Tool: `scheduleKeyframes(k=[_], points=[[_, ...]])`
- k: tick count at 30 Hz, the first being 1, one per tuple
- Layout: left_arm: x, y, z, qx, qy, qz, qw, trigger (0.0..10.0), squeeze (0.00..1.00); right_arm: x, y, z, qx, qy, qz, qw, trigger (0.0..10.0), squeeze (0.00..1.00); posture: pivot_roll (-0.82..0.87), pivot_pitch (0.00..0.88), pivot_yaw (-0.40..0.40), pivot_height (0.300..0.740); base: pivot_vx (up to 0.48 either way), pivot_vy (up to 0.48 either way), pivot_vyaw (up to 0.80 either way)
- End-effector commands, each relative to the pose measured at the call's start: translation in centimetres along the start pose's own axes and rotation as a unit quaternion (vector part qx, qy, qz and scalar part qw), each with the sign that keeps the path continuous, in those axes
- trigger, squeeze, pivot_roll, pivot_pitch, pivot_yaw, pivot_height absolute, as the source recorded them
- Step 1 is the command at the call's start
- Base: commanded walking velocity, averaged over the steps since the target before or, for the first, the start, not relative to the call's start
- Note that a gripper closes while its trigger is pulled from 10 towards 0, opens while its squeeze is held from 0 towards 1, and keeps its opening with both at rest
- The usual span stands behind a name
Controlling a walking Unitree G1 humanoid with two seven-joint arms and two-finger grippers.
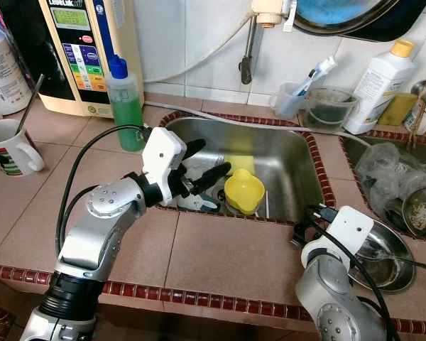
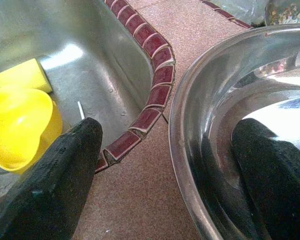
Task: Kitchen organization
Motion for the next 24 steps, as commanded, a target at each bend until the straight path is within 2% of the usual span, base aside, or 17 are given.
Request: scheduleKeyframes(k=[1,24], points=[[0.36,0.29,-0.03,-0.006,0.006,-0.004,1.0,10.0,0.0,-1.9,-3.12,5.06,0.049,0.151,0.164,0.974,10.0,0.0,-0.14,0.111,-0.023,0.74,0.0,0.0,0.0],[0.36,0.29,-0.03,-0.006,0.006,-0.004,1.0,10.0,0.0,-1.9,-3.12,5.06,0.049,0.151,0.164,0.974,10.0,0.0,-0.14,0.111,-0.023,0.74,0.0,0.0,0.0]])
Point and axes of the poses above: a point about 5 cm out from each wrist's last joint towards the gripper, its own y axis pointing out of the wrist towards the gripper, its own x axis along the axis of the wrist's last joint, z = x × y, the point moved 2 cm from there along y, pointing out of the wrist towards the gripper, and after that the axes turned 13 degrees about y, right-handed, at the moved point
